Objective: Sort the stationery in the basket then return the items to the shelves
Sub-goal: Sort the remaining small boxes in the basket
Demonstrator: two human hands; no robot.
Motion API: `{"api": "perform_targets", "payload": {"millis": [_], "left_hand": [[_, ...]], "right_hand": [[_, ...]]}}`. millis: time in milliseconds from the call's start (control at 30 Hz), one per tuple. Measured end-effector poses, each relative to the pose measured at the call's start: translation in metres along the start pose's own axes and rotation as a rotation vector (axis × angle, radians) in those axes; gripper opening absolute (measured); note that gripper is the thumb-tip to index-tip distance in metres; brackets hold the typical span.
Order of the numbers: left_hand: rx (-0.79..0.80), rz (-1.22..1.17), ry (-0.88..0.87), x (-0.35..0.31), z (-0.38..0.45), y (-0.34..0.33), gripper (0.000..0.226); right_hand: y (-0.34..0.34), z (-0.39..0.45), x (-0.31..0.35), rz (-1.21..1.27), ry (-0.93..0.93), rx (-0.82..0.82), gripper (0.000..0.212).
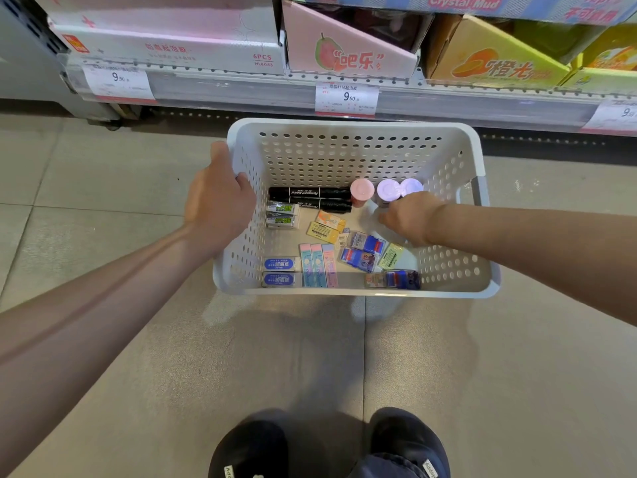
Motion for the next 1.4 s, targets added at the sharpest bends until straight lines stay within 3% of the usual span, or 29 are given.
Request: {"api": "perform_targets", "payload": {"millis": [133, 1033, 1200, 1400], "left_hand": [[0.001, -0.001, -0.004, 0.0, 0.0, 0.0, 0.015], [-0.002, 0.007, -0.012, 0.0, 0.0, 0.0, 0.018], [0.001, 0.013, -0.01, 0.001, 0.0, 0.0, 0.014], [0.001, 0.01, -0.03, -0.001, -0.001, 0.0, 0.023]], "right_hand": [[0.0, -0.002, 0.002, -0.086, 0.003, 0.016, 0.036], [0.001, 0.003, 0.004, -0.01, -0.075, -0.02, 0.032], [0.006, 0.011, 0.01, 0.259, -0.148, -0.084, 0.024], [0.008, 0.015, 0.023, 0.531, -0.169, -0.043, 0.039]]}}
Point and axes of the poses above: each hand's wrist, its own z-axis towards the middle knuckle, its own y-axis out of the back of the hand, x = y × z, the point moved 6 cm from there along z, towards the middle knuckle, and after that the axes turned 6 degrees about -z, right-handed, at the moved point
